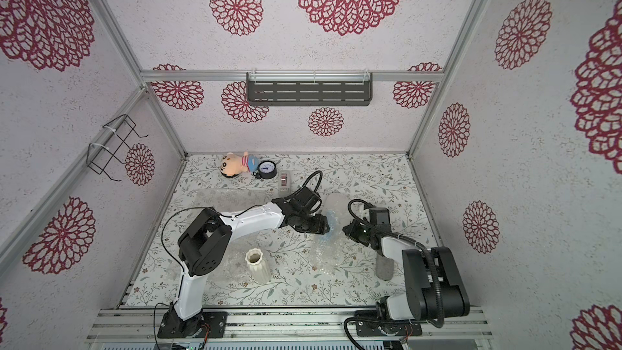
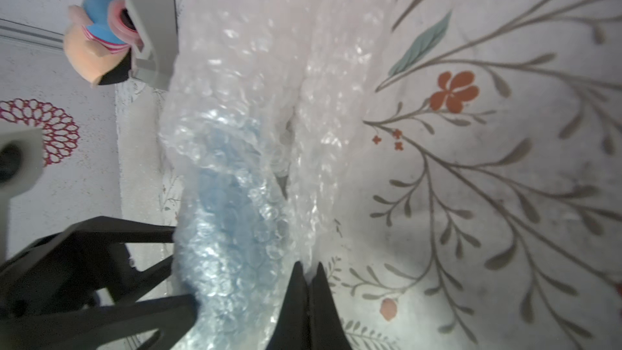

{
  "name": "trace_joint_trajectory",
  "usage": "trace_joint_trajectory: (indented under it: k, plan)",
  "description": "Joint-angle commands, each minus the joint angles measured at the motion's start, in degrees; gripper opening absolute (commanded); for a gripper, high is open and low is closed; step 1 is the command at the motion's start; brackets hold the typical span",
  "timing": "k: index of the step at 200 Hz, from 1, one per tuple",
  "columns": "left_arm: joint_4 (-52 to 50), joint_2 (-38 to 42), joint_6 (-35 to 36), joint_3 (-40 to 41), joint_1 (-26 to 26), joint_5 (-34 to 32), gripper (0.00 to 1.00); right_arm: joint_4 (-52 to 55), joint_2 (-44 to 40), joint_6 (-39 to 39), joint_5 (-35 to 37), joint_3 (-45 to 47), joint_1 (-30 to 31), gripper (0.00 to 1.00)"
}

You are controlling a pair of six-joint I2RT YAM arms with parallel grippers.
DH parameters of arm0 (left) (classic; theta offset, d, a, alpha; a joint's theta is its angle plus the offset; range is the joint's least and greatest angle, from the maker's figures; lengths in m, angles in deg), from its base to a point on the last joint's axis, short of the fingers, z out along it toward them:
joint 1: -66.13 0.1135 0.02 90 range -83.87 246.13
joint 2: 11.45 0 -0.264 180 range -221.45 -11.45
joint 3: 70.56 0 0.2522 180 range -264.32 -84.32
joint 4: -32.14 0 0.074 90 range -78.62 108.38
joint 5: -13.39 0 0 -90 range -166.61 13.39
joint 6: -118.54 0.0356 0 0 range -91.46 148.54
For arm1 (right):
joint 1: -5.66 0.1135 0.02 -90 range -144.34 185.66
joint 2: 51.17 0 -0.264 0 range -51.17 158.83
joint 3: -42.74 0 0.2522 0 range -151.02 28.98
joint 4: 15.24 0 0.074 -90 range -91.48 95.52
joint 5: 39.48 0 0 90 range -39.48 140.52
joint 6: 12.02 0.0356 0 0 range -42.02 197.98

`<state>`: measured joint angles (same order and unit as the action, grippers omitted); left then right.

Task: Wrap vases in bubble wrap
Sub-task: Wrap the vase in bubble wrap.

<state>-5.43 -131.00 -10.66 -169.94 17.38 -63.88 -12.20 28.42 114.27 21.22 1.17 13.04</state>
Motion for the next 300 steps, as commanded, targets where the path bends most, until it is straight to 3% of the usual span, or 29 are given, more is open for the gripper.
trace_joint_trajectory:
  k: [1,63,135,221,253,300]
  plan:
    - [1.0,1.0,1.9,1.4,0.5,-1.0,0.66,0.2,-3.4,3.2,-2.3,-0.4,1.0,0.0]
    - [3.3,2.9,2.9,3.9,1.9,-0.1,0.63,-7.2,-4.9,12.0,-0.1,-0.6,6.2,0.0]
    - [8.3,5.7,3.3,9.6,4.9,3.7,0.62,-15.5,3.2,17.0,4.0,-5.0,12.9,0.0]
    - [12.3,11.4,0.1,14.2,7.5,5.1,0.63,-18.2,10.4,17.0,7.9,-6.8,16.1,0.0]
    - [14.2,14.0,-4.3,15.4,7.4,5.4,0.68,-18.0,10.9,16.5,8.4,-6.7,16.4,0.0]
    - [16.7,12.9,-5.0,14.9,5.8,8.2,0.74,-17.6,10.7,15.9,8.6,-6.6,16.6,0.0]
